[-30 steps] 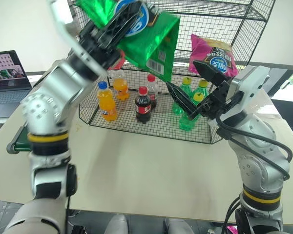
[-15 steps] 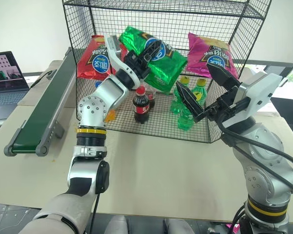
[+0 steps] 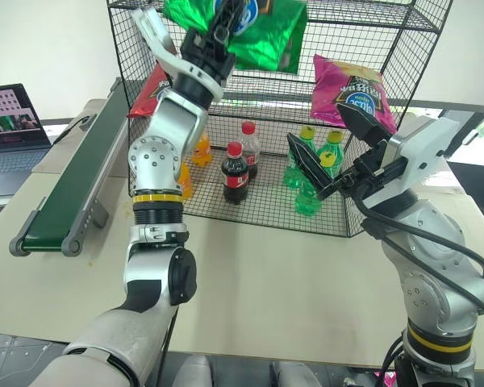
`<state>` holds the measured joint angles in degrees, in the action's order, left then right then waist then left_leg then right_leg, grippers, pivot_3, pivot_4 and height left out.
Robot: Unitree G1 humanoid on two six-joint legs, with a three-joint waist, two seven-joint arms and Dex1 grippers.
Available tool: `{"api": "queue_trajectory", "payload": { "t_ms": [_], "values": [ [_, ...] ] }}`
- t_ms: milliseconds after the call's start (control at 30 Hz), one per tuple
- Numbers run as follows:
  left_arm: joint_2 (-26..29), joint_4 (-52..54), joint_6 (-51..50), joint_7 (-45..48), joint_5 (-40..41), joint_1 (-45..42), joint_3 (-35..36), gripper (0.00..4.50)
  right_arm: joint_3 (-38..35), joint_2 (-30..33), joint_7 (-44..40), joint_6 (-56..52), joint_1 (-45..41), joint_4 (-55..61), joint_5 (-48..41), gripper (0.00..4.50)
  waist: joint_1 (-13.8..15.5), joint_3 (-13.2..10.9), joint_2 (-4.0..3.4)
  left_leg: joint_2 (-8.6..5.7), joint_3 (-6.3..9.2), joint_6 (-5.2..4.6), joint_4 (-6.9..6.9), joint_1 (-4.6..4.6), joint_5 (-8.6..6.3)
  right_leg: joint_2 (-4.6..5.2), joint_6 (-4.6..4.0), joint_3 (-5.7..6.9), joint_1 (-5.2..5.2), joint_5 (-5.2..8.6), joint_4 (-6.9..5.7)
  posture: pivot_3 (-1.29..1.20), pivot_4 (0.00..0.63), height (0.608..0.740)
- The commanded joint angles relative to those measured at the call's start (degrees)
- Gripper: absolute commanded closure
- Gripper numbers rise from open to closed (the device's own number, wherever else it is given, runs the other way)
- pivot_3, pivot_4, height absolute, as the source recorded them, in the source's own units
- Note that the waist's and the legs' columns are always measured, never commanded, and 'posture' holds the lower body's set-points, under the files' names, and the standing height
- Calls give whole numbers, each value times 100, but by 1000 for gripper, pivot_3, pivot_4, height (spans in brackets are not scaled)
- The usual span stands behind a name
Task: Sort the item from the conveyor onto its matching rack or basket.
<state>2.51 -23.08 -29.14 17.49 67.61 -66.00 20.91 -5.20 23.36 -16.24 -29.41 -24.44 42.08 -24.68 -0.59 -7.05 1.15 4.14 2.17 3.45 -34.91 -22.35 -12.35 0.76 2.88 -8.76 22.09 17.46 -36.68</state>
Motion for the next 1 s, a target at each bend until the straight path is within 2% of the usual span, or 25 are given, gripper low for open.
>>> {"api": "queue_trajectory", "payload": {
  "t_ms": [33, 167, 300, 533, 767, 1000],
  "values": [
    [-158, 35, -414, -367, -91, 282, -78, 4456, -97, 34, 13, 117, -83, 147, 17, 0, -6, 0, 0, 0, 1, 0, 0, -1, 0, 0, 1, 0, 0, 0, 0, 0, 150, 740],
    [-527, 1145, -1218, -1218, 540, 1103, -119, 4456, -125, 52, 42, 86, -22, 197, 28, 0, -12, 0, 0, 0, 6, -1, 1, -2, 0, 0, 1, 0, 3, 0, -7, 0, 150, 740],
    [-637, 1593, -1407, -1924, 932, 1280, 45, 4456, -54, -20, 111, 86, 36, 235, 62, 0, -5, 0, 1, -1, 12, 2, -2, -5, 3, 0, 1, 1, 3, 0, -9, 0, 150, 740],
    [-692, 1617, -1294, -3142, 1374, 1368, 358, 4456, -73, 21, 16, 93, 49, 203, 57, 0, -6, 0, 1, -8, 20, 3, -5, 0, 4, 0, 1, 0, -6, 0, -11, 0, 150, 740],
    [-685, 2088, -1036, -4350, 1385, 1604, 438, 4456, -106, 50, 7, 82, 60, 212, 51, 0, 5, 0, 1, -10, 27, 6, -4, -2, 6, 1, 1, 1, -6, 0, -10, 0, 150, 740],
    [-574, 1979, -1396, -4551, 1860, 1448, 213, 4456, -56, 38, 6, 107, 48, 155, 94, 0, 28, 0, 1, -14, 30, 9, -4, -3, 7, 2, 1, 1, -7, -1, -10, 0, 150, 740]
  ]
}}
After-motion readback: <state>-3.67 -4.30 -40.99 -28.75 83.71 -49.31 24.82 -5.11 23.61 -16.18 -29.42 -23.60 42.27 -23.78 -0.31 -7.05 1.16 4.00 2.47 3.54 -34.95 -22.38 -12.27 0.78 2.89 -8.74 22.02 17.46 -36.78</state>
